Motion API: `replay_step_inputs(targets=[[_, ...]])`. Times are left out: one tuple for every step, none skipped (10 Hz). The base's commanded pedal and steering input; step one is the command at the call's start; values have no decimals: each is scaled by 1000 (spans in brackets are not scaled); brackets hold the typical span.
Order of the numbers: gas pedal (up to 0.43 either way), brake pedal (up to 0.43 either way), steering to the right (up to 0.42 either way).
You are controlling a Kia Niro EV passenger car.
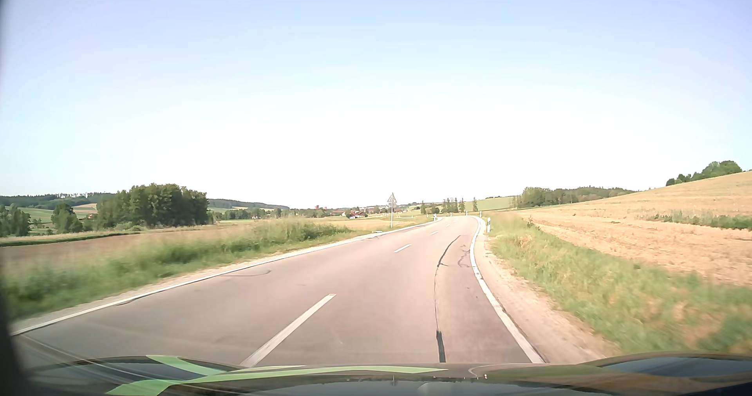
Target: Follow the waypoints while adhering to traffic rules and regulations
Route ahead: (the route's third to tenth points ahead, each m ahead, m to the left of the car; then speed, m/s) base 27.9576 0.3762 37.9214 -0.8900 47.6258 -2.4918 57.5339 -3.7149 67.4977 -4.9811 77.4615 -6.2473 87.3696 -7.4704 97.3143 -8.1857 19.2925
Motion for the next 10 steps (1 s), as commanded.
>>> replay_step_inputs(targets=[[150, 0, 30], [150, 0, 31], [169, 0, 31], [189, 0, 31], [189, 0, 31], [189, 0, 31], [189, 0, 31], [197, 0, 31], [197, 0, 31], [197, 0, 29]])
